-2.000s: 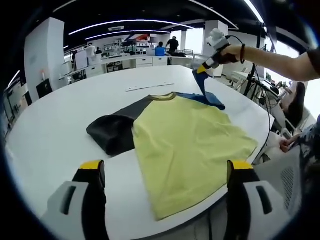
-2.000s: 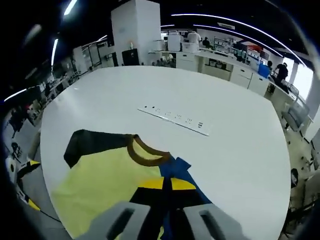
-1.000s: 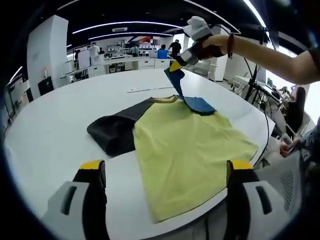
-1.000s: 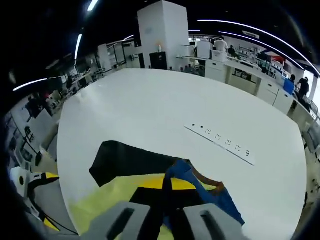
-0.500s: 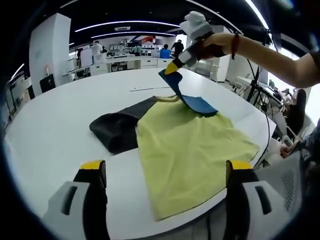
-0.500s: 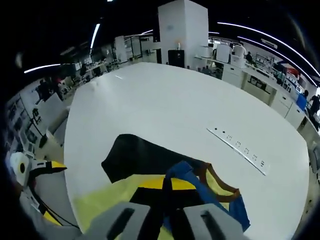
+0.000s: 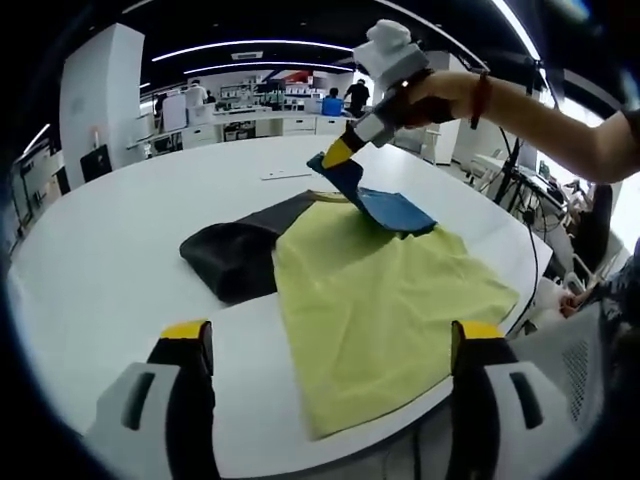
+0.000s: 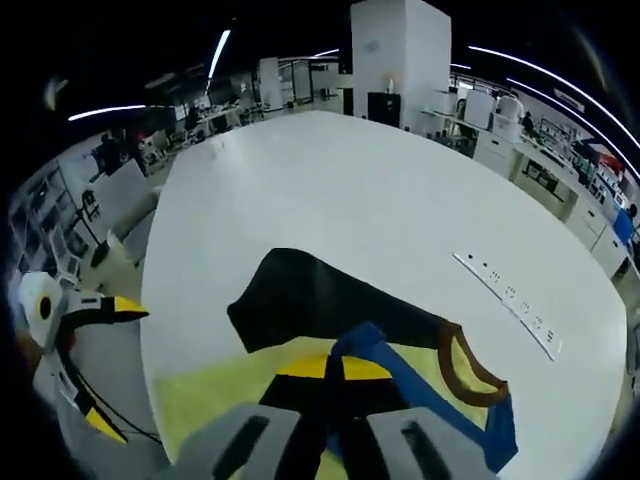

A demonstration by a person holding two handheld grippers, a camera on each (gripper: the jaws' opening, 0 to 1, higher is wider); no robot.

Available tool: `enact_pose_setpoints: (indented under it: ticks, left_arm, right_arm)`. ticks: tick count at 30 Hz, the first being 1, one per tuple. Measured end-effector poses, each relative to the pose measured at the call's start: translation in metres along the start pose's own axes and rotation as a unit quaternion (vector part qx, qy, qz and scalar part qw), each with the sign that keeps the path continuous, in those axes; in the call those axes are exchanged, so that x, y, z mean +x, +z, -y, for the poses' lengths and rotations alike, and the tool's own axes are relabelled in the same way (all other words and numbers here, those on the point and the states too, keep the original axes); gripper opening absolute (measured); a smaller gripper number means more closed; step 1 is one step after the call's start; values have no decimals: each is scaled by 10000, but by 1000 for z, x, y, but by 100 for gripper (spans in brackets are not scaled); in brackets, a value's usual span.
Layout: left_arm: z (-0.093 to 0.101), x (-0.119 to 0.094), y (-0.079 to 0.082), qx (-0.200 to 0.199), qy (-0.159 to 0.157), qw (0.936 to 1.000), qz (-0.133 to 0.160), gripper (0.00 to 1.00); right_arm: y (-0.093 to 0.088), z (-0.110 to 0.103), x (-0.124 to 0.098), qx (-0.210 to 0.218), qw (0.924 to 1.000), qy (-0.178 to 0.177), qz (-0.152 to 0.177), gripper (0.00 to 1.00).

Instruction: Fold the garment on the visible template until the final outline fits inside the template.

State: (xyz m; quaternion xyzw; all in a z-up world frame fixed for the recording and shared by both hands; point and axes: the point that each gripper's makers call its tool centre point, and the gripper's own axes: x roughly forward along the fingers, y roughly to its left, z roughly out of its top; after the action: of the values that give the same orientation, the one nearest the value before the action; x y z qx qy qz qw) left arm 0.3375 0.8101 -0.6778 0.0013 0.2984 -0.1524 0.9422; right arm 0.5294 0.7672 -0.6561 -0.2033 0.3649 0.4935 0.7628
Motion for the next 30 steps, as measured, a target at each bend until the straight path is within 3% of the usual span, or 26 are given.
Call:
enact_pose_setpoints:
  ticks: [20,25,30]
  left_arm:
    - [-3,1,3,-190,-67,9997,111,96]
    - [-6,1,2,-234,-26,9997,93,96]
    - [-6,1,-1,-224,-24,9997,43,96]
  right_arm:
    - [-24,-23,48,247,9993,143,-236,0]
    - [-26,-40,58,757,9954,558,-192,0]
    - [-26,-49,64,740,9951,612,-225,0]
